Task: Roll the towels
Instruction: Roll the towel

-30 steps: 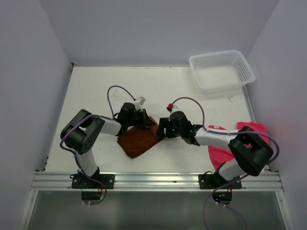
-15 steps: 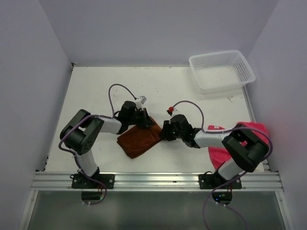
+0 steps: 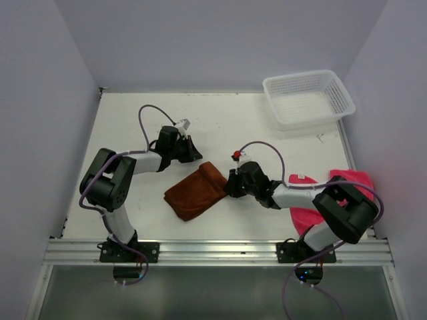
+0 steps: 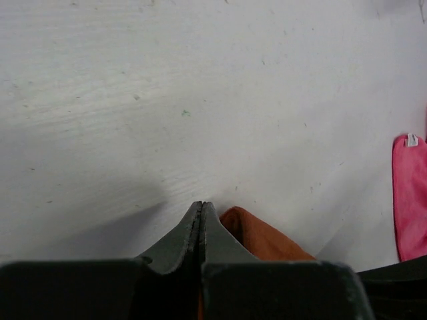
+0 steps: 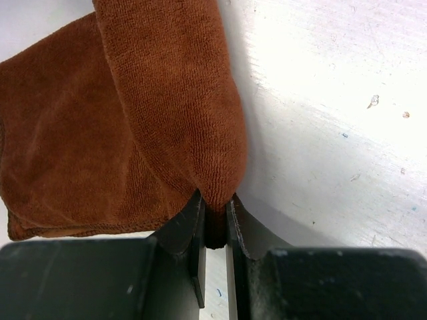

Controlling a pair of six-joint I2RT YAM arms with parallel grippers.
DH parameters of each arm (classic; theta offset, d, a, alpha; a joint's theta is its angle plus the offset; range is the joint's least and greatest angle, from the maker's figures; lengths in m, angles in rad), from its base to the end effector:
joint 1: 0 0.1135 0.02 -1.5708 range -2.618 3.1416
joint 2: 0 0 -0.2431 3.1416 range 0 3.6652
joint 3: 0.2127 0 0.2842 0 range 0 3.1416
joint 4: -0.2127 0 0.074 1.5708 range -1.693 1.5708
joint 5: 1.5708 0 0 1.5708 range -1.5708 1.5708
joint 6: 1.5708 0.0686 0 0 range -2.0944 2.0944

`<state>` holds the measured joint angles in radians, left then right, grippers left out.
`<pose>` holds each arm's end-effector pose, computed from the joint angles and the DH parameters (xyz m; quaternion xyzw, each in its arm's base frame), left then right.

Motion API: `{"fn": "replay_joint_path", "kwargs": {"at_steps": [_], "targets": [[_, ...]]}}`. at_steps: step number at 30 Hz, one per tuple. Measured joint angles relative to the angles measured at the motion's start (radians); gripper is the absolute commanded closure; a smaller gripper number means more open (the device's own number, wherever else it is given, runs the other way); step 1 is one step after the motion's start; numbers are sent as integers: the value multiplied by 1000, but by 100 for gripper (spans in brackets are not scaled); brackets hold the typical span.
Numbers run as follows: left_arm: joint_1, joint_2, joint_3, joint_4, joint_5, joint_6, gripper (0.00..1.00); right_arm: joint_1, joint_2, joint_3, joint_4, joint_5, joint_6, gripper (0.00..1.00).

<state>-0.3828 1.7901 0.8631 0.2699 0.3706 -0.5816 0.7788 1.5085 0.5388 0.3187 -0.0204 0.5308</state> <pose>0.3588 -0.1713 0.0803 -0.0067 0.8858 -0.3476 0.3075 0.2303 0.2292 0.0746 -0.1153 0.8886 0.2775 0.3465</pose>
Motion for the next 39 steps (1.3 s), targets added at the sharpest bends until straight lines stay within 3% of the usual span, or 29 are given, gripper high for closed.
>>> {"fn": "replay_joint_path", "kwargs": {"at_steps": [8,12,18,26,39], "targets": [[34,11,8,-76,-21,-1,100,16,-6,0,-5,30,-16,100],[34,-57,8,-136,-65,0,100,45,-27,-1,-24,82,-33,100],[34,-221,9,-174,-127,1,100,197,-66,11,-91,287,-99,100],[35,-288,2,-199,-143,0,100,362,-24,105,-193,600,-159,100],[16,-372,-43,-206,-138,-1,100,591,298,401,-402,1051,-269,100]]}}
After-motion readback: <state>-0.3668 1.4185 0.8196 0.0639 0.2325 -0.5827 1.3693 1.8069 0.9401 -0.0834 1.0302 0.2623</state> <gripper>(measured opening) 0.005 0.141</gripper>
